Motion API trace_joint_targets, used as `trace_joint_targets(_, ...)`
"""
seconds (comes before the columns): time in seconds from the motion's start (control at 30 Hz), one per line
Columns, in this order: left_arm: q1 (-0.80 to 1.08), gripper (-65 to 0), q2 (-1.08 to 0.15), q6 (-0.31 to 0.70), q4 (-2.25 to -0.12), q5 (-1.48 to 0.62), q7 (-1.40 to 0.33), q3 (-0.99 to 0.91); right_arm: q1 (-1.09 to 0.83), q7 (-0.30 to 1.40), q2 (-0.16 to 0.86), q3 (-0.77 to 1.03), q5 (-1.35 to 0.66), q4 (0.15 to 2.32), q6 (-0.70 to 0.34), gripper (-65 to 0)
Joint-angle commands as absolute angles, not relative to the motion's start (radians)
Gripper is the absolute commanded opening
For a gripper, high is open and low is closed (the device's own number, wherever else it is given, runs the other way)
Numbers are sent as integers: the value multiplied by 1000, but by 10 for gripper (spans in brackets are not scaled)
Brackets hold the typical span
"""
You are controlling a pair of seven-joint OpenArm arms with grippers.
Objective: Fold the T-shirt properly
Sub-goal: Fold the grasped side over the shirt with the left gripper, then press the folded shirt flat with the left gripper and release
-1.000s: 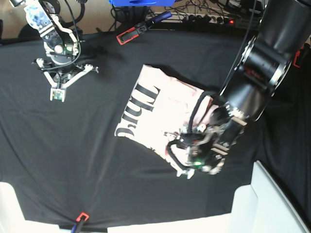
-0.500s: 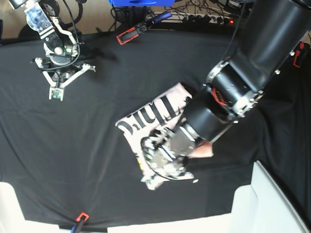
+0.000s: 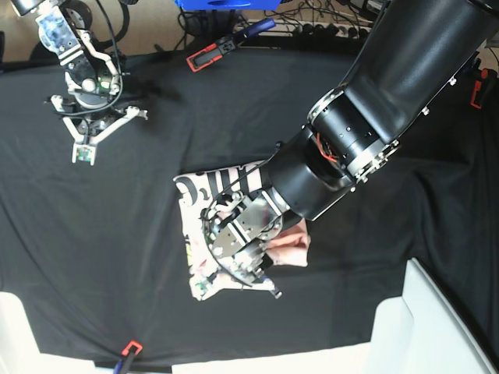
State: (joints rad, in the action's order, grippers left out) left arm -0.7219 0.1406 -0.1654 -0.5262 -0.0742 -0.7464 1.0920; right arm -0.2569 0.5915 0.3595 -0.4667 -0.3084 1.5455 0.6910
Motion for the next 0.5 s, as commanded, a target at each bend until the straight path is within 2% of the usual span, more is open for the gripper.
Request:
trace_joint_targets(0.0,-748,-650,157,-179,-565,-58,-730,1089,-243,572,372,-463,-292,1558,698,-650)
trace_joint_targets(0.47,-684,-650,157,-179,-653,-67,-696,1090,-236,572,377,-463,-292,1552,698,-650)
